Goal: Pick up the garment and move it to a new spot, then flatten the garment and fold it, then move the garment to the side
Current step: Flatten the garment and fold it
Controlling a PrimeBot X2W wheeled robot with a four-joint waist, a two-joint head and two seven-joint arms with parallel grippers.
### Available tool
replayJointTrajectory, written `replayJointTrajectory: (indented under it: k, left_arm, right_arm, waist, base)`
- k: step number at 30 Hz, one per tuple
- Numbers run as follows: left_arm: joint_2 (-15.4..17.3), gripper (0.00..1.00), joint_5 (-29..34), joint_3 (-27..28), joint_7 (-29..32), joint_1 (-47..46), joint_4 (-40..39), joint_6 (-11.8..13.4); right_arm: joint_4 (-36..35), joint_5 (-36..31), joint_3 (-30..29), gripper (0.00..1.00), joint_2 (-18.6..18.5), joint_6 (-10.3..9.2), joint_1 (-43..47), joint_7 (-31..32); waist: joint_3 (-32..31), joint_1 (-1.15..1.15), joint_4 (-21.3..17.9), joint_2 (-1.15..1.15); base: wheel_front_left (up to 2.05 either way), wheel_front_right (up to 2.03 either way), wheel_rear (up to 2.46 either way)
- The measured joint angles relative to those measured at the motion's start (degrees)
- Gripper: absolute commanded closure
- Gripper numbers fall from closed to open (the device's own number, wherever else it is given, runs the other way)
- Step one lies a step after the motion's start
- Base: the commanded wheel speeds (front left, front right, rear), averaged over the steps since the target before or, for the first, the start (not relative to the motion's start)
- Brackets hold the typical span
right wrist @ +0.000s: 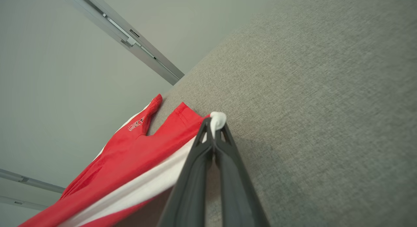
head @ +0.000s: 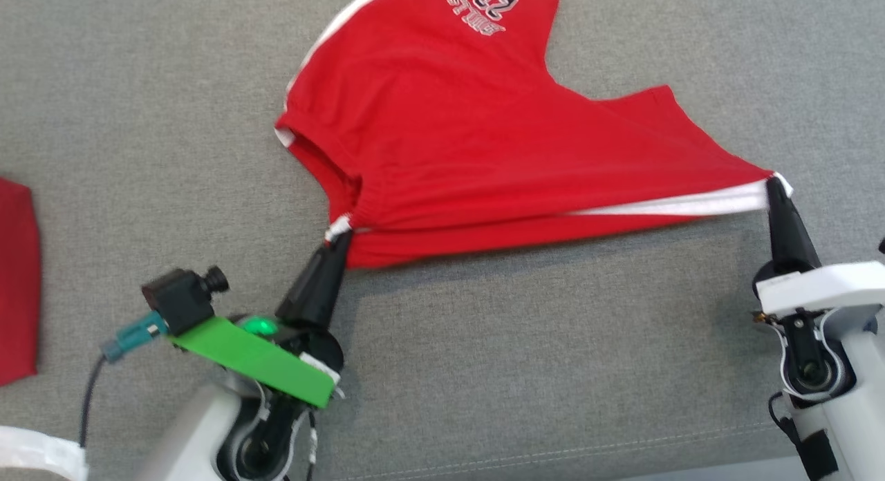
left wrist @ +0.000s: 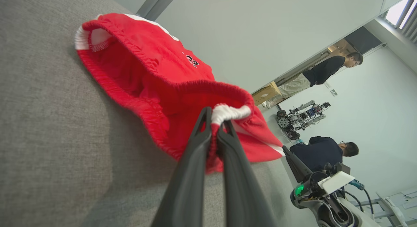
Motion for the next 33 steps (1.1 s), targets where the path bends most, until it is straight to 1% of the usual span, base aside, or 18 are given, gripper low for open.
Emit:
replayJointTrajectory:
  k: [3, 5, 7, 9, 11, 13, 15, 18, 20, 23, 26, 27, 29, 33]
  left_arm:
    - [-2.2, 1.00, -1.8, -1.1, 0.0, 4.8, -0.4, 0.0]
    - [-3.2, 1.00, -3.8, -2.3, 0.1, 8.6, -0.1, 0.0]
    - [-3.1, 1.00, -4.7, -3.9, 0.1, 12.2, 0.1, 0.0]
    - [-3.1, 1.00, -6.6, -5.4, 0.2, 15.0, -1.1, 0.0]
    - [-2.6, 1.00, -5.9, -6.8, 0.2, 15.6, -3.8, 0.0]
    - [-1.4, 1.00, -5.8, -6.9, 0.2, 15.9, -6.3, -0.1]
    - [0.9, 1.00, -5.5, -7.3, 0.2, 15.9, -8.5, -0.4]
    - [2.4, 1.00, -6.1, -6.0, 0.3, 15.7, -11.4, -0.4]
    - [2.8, 1.00, -6.2, -5.4, 0.4, 15.5, -11.8, -0.4]
    - [5.2, 1.00, -6.3, -3.9, 1.9, 13.9, -11.3, -0.4]
    - [5.9, 1.00, -6.7, -1.9, 2.6, 10.9, -9.9, -0.4]
    - [6.0, 1.00, -7.3, -1.4, 3.6, 8.4, -9.3, -0.4]
    - [5.6, 1.00, -8.2, -1.4, 4.9, 6.2, -8.2, -0.4]
    - [4.1, 1.00, -9.2, -1.6, 7.0, 2.1, -6.1, 0.3]
  right_arm:
    - [-0.4, 1.4, -2.6, 1.00, -0.8, 0.49, 3.6, 0.0]
    - [-0.8, 1.6, -3.1, 1.00, -1.6, 0.53, 6.8, 0.0]
    - [-1.6, 2.6, -4.0, 1.00, -2.0, 1.02, 10.1, 0.0]
    - [-3.6, 4.2, -5.4, 1.00, -2.3, 1.11, 13.4, 0.0]
    - [-6.0, 4.5, -7.5, 1.00, -3.6, 1.24, 15.3, 0.0]
    - [-9.0, 4.5, -7.9, 1.00, -5.1, 1.65, 15.1, 0.0]
    - [-12.0, 4.4, -7.5, 1.00, -6.3, 1.68, 14.2, 0.0]
    - [-14.9, 3.3, -5.6, 1.00, -8.5, 1.67, 11.4, 0.6]
    - [-15.6, 3.2, -4.9, 1.00, -8.9, 1.67, 10.1, 1.2]
    - [-16.6, 3.0, -2.1, 1.00, -8.8, 1.62, 5.0, 3.3]
    - [-15.4, 1.4, 0.5, 1.00, -8.5, 1.41, 0.0, 5.2]
    - [-14.1, 0.2, 1.4, 1.00, -8.5, 0.34, -2.8, 6.2]
    - [-13.0, -0.5, 1.9, 1.00, -8.6, -0.37, -5.3, 7.2]
    - [-10.6, -2.2, 2.2, 1.00, -8.6, -2.76, -10.6, 8.2]
  waist:
    - [-2.0, 0.00, 0.5, 0.00]
    - [-3.3, 0.00, 1.0, 0.00]
    - [-4.6, 0.00, 1.6, 0.00]
    - [-5.9, 0.00, 2.2, 0.00]
    - [-7.1, 0.00, 2.8, 0.00]
    - [-8.2, 0.00, 3.4, 0.00]
    - [-8.9, 0.00, 3.8, 0.00]
    - [-8.7, 0.00, 4.1, 0.00]
    - [-8.3, 0.00, 4.2, 0.00]
    - [-6.8, 0.00, 4.4, 0.00]
    - [-4.8, 0.00, 4.9, 0.00]
    - [-3.5, 0.00, 5.5, 0.00]
    - [-2.2, 0.00, 6.2, 0.00]
    - [0.2, 0.00, 8.4, 0.00]
  base:
    - [0.00, 0.00, 0.00]
    - [0.00, 0.00, 0.00]
    - [0.00, 0.00, 0.00]
    - [0.00, 0.00, 0.00]
    - [0.00, 0.00, 0.00]
    - [0.00, 0.00, 0.00]
    - [0.00, 0.00, 0.00]
    - [0.00, 0.00, 0.00]
    - [0.00, 0.00, 0.00]
    - [0.00, 0.00, 0.00]
    - [0.00, 0.00, 0.00]
    - [0.00, 0.00, 0.00]
    - [0.00, 0.00, 0.00]
    - [0.00, 0.00, 0.00]
